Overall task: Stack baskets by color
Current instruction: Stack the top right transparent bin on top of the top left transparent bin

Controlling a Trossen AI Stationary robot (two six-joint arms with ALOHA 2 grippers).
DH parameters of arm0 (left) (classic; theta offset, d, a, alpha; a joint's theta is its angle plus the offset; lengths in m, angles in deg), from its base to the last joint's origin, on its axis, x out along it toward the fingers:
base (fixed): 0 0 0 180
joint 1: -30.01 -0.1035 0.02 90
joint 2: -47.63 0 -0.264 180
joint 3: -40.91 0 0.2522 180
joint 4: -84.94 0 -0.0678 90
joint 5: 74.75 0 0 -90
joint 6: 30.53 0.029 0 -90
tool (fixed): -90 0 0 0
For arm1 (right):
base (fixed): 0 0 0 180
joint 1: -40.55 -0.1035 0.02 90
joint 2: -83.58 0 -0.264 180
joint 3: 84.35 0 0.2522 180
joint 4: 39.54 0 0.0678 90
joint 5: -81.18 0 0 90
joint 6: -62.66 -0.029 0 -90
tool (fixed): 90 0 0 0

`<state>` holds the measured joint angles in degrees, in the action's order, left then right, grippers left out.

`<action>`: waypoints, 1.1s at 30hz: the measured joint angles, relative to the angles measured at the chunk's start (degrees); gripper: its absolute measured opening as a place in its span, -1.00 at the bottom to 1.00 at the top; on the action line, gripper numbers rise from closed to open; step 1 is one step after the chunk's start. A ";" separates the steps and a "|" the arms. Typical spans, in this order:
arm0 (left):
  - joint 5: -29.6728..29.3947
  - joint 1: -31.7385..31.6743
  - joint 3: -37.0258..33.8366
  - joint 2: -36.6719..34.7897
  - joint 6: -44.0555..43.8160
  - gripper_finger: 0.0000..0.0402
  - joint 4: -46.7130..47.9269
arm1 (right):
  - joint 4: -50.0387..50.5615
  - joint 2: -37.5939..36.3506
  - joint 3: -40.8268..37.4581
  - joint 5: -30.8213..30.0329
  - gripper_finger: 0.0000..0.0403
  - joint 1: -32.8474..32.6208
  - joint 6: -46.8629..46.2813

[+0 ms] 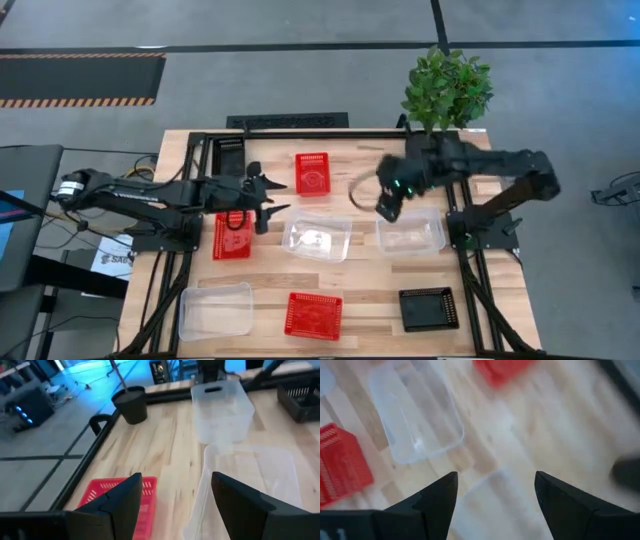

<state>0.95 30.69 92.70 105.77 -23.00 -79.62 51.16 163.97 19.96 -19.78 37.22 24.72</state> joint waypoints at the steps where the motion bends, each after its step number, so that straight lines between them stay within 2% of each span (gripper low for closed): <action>1: 0.15 0.06 -0.03 0.83 0.54 0.13 -1.08 | -0.04 -1.25 -2.36 -0.07 0.42 -1.76 -4.64; 4: 3.43 0.08 0.00 3.16 4.85 0.13 -5.31 | -0.15 -3.66 -7.57 0.47 0.42 -7.15 -17.72; 8: 11.93 0.10 0.02 5.28 10.48 0.13 -11.70 | 0.60 -4.73 -11.13 4.09 0.42 -14.50 -32.81; 13: 16.02 0.06 0.00 5.76 14.16 0.13 -14.35 | 1.11 -3.42 -14.06 9.90 0.42 -24.31 -44.34; 16: 18.31 0.08 0.00 5.77 15.19 0.13 -15.02 | 0.80 -1.15 -16.03 13.55 0.42 -29.82 -38.20; 22: 20.00 0.08 0.00 5.77 15.71 0.13 -15.61 | -0.22 6.35 -19.68 14.20 0.42 -38.24 -23.93; 27: 19.98 0.06 0.00 5.76 14.29 0.13 -15.61 | -9.45 10.00 -22.88 14.36 0.42 -39.70 -17.58; 33: 19.83 0.06 0.00 5.74 11.86 0.13 -16.04 | -20.53 8.42 -29.64 14.69 0.42 -39.43 -15.61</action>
<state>20.77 30.75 92.69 111.51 -11.14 -95.66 30.63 172.39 -9.68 -5.09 -2.21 9.11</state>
